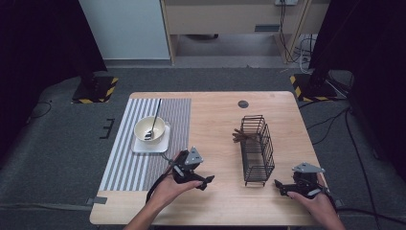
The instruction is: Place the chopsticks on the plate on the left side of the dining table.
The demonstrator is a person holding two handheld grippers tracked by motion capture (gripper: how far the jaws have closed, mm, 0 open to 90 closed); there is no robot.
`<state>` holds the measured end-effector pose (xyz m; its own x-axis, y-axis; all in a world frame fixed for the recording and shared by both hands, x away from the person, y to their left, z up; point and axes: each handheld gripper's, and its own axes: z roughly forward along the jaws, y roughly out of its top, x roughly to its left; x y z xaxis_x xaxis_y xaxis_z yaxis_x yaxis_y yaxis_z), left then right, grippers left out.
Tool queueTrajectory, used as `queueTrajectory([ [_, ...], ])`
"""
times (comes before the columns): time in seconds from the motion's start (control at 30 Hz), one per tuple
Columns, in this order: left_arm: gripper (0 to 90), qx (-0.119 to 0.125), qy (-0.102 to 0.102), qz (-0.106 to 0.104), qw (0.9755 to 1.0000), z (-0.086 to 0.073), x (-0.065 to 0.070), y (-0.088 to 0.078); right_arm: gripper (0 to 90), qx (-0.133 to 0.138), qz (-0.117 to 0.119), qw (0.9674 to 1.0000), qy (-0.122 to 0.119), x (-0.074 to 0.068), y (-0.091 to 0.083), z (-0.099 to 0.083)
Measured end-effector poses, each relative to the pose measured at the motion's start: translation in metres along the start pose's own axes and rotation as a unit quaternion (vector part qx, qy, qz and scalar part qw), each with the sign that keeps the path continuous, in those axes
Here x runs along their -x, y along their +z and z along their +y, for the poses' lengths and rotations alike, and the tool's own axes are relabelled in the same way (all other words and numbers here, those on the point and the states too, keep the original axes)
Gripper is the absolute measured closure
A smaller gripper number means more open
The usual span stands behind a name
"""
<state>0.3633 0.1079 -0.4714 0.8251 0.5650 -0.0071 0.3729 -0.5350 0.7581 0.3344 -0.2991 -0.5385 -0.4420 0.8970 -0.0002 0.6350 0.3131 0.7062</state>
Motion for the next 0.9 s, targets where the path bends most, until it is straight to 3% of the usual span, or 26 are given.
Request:
queueTrajectory([
  [0.07,4.0,-0.003,-0.003,-0.005,1.0000,0.005,-0.004,-0.003,0.2,0.000,0.000,1.0000,0.000,0.000,0.000,0.000],
  [0.37,8.6,0.009,0.016,0.008,0.9998,0.026,-0.017,-0.012,0.2,0.000,0.000,1.0000,0.000,0.000,0.000,0.000],
  [0.67,13.8,0.027,0.016,0.002,0.9995,0.048,-0.022,-0.015,0.2,0.000,0.001,1.0000,0.000,0.000,0.000,0.000],
  [0.9,26.6,0.044,0.024,-0.008,0.9987,0.062,-0.024,-0.016,0.2,0.000,0.002,1.0000,-0.002,0.000,0.000,0.000],
])
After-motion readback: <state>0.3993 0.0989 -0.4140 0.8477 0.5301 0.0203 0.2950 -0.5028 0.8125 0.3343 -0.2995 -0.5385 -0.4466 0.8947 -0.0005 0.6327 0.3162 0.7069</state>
